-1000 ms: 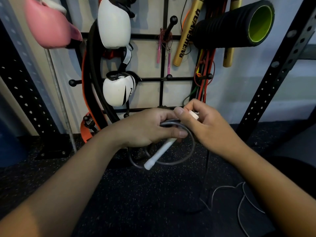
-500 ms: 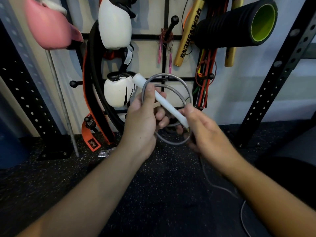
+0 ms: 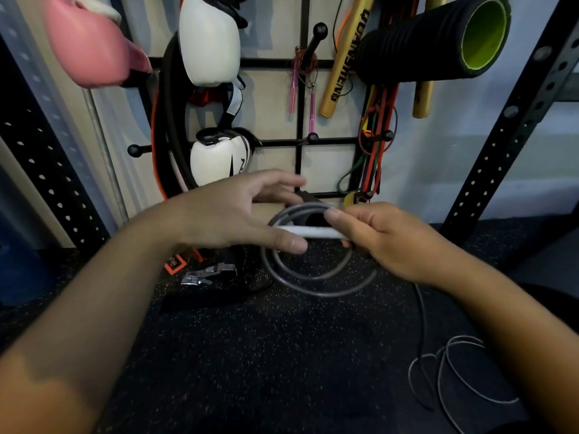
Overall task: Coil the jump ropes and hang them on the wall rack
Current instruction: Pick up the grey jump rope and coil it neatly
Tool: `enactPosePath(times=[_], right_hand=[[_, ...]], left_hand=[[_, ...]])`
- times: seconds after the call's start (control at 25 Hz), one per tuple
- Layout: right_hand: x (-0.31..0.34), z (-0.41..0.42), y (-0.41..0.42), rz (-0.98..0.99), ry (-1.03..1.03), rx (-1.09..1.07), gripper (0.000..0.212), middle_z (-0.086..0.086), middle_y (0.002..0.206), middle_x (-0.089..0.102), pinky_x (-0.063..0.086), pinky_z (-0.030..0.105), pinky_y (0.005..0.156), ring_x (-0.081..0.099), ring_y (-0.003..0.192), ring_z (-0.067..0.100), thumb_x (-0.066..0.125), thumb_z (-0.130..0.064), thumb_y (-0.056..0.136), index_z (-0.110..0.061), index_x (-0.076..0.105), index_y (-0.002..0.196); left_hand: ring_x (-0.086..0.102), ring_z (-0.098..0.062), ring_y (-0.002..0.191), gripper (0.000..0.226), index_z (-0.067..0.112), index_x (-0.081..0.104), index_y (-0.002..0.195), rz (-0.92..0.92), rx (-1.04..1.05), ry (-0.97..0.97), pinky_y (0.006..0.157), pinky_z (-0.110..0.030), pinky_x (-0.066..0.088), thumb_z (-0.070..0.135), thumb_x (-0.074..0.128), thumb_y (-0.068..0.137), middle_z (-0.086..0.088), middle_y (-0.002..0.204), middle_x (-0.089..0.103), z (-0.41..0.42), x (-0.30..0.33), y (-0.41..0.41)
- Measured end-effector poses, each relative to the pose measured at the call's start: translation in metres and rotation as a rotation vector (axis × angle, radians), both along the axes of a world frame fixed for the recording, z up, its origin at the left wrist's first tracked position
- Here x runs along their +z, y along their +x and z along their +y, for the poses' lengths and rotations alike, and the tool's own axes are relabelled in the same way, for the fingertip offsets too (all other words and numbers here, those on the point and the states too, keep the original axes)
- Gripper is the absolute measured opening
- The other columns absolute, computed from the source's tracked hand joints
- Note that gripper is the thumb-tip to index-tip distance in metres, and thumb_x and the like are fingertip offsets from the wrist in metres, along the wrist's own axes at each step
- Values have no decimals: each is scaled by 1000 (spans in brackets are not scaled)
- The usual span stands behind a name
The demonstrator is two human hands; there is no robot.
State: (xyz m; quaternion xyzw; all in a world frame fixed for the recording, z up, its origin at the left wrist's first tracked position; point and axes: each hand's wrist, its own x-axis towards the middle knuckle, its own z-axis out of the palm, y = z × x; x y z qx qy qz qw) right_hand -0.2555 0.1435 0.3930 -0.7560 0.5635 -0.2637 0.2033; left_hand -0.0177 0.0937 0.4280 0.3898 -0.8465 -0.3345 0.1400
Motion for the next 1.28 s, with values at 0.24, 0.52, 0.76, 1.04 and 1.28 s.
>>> enactPosePath(times=[0.24,0.52,0.76,1.04,1.28], right_hand=[[0,-6,9,-110,-73,6,65,-1,67,57,45,42,56,52,58,16,34,-75,86,-17,64,85],[-5,-5,9,52,-107,20,67,8,72,65,52,51,65,61,66,24,28,-79,86,-22,64,83],[-5,-6,6,-131,-102,14,60,0,68,62,50,46,63,59,63,18,32,-73,95,-25,63,76],[-3,-5,2,-218,-75,-58,62,-8,52,50,40,20,47,45,46,7,33,-63,98,-20,64,68],[-16,-13,-12,-631,110,-24,78,7,75,53,34,32,56,41,61,22,21,-79,93,-15,66,99]], left_hand=[[53,-9,44,25,22,69,100,104,-15,136,46,-24,47,38,77,83,6,58,61,-3,-17,-27],[69,-18,65,40,26,68,115,142,-26,193,68,-41,62,43,78,79,-11,87,74,0,-19,-28],[45,-7,44,44,14,72,107,183,-62,224,43,-18,36,46,74,78,9,53,52,-3,-22,-27],[47,-1,49,34,23,70,97,178,-20,18,48,-15,37,54,64,84,16,57,56,-8,-22,-21],[36,-9,52,32,17,45,81,1395,226,519,51,-23,43,42,50,101,7,61,37,-9,-29,-40]])
